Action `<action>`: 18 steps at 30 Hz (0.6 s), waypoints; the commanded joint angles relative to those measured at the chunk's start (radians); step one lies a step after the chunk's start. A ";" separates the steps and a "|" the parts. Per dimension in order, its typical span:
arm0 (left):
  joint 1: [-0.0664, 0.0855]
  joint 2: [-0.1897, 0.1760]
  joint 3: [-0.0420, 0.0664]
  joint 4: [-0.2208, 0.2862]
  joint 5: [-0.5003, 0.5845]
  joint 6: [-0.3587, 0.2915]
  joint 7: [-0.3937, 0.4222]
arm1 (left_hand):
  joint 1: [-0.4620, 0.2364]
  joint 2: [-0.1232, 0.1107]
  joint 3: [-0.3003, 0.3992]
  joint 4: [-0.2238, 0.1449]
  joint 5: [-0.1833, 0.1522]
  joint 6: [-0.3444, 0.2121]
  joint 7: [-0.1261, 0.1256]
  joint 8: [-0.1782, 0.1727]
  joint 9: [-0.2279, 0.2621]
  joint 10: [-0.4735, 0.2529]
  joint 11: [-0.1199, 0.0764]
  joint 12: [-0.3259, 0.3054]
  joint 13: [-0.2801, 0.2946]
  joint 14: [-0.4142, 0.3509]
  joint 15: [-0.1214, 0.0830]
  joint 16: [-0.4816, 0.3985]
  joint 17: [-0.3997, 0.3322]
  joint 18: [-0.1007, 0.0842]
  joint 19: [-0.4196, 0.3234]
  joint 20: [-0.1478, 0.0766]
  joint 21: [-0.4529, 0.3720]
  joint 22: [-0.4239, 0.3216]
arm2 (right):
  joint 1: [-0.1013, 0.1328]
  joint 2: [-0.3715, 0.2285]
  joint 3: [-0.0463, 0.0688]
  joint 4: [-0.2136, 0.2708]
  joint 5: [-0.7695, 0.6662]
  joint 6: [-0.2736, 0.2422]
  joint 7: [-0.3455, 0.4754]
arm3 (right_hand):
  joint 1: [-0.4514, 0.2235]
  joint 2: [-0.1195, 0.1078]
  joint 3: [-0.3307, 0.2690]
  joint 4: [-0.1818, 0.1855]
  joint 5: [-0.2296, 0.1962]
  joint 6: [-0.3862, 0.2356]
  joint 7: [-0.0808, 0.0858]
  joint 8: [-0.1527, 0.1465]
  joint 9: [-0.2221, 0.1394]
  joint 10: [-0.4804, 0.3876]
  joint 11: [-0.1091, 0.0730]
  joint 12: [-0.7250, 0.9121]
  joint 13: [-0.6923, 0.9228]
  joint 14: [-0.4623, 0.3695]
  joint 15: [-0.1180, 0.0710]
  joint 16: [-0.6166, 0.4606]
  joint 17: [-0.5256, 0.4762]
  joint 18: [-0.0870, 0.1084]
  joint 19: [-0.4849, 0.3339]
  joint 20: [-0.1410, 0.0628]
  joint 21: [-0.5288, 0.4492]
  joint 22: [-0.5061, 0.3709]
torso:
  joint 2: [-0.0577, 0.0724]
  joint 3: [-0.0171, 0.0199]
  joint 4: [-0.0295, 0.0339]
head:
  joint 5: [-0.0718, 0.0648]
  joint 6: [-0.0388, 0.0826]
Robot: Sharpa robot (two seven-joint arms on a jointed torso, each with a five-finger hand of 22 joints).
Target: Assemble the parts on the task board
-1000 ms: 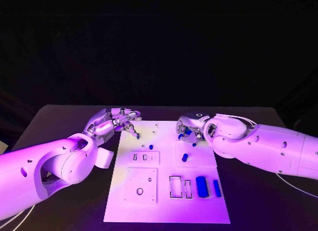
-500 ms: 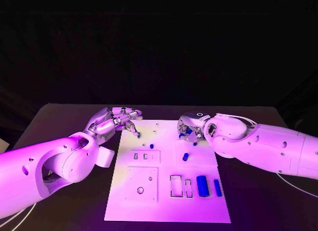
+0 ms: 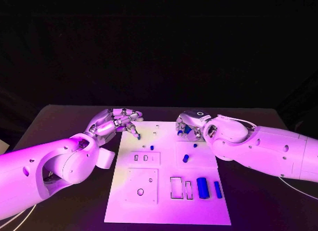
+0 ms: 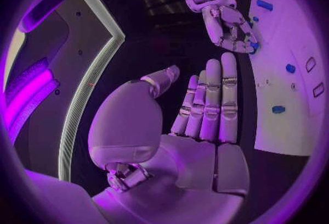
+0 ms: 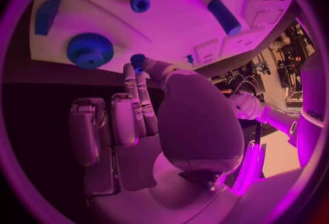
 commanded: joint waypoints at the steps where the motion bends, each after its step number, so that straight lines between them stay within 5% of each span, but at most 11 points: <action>1: 0.001 0.000 0.001 0.000 0.010 0.019 0.012 | 0.005 0.006 0.007 -0.001 0.002 -0.008 0.000 -0.005 0.002 0.000 0.002 -0.007 0.002 -0.007 -0.002 0.007 0.002 0.003 -0.007 0.000 0.007 0.003 | 0.003 0.016 0.001 0.002 -0.034 -0.077 -0.035 | 0.014 0.002 0.004 -0.008 0.008 0.007 0.001 0.005 0.003 0.023 -0.013 0.002 0.006 0.053 -0.007 0.001 -0.002 -0.016 0.048 -0.007 0.004 0.172 | 0.002 0.0001 0.0019 | 0.001 0.003; 18: 0.002 0.008 0.002 -0.003 0.014 0.019 0.014 | 0.008 0.006 0.009 -0.003 0.002 -0.008 0.001 -0.005 0.003 0.000 0.002 -0.008 0.002 -0.008 -0.003 0.008 0.002 0.003 -0.010 0.000 0.013 0.006 | 0.015 0.161 0.004 -0.114 -0.043 -0.142 -0.078 | 0.014 0.000 0.007 -0.015 0.018 0.007 0.003 0.005 0.007 0.025 -0.012 0.000 0.009 0.052 -0.008 0.000 -0.006 -0.017 0.051 -0.008 0.007 0.177 | 0.005 -0.0001 0.0031 | 0.005 0.003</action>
